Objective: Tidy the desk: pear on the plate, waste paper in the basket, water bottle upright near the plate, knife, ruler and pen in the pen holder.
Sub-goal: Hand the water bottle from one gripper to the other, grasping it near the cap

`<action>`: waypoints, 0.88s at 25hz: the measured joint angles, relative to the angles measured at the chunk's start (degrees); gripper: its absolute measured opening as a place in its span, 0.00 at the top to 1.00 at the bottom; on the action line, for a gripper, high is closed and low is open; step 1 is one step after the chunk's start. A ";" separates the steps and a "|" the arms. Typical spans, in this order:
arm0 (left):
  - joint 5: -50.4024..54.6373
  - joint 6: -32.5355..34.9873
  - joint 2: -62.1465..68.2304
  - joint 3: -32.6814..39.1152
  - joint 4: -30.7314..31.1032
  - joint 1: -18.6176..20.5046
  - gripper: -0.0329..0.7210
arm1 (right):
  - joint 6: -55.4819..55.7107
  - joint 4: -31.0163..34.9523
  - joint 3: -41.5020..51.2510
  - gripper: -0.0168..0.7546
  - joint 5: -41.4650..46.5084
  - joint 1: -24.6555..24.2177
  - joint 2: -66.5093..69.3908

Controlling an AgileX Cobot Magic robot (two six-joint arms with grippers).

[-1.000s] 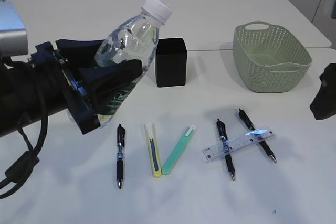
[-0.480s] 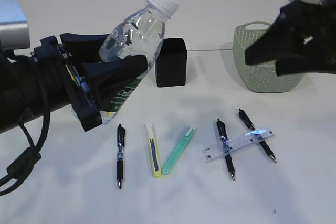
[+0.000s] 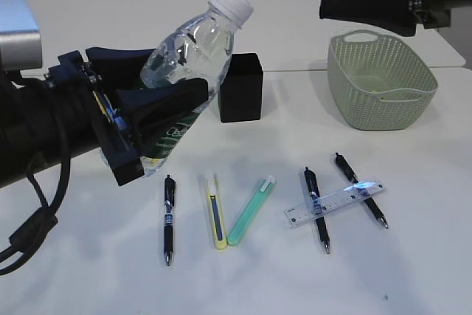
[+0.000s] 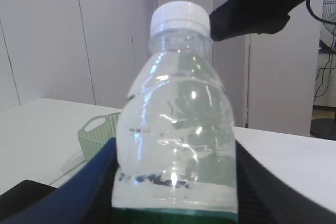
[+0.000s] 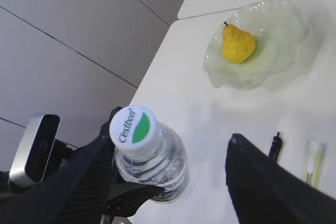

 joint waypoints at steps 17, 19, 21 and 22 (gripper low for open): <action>0.00 -0.32 0.00 0.00 0.00 -1.66 0.46 | -8.30 13.61 0.22 0.33 -5.14 8.86 6.67; 0.00 -0.32 0.00 0.00 0.00 -1.76 0.46 | -8.59 13.86 0.22 0.33 -5.27 9.09 7.03; 0.00 -0.32 0.00 0.00 0.00 -1.76 0.46 | -8.72 13.99 0.22 0.33 -5.27 9.61 7.05; 0.00 -0.32 0.00 0.00 0.00 -1.76 0.46 | -8.82 14.08 0.22 0.33 -5.27 9.73 7.15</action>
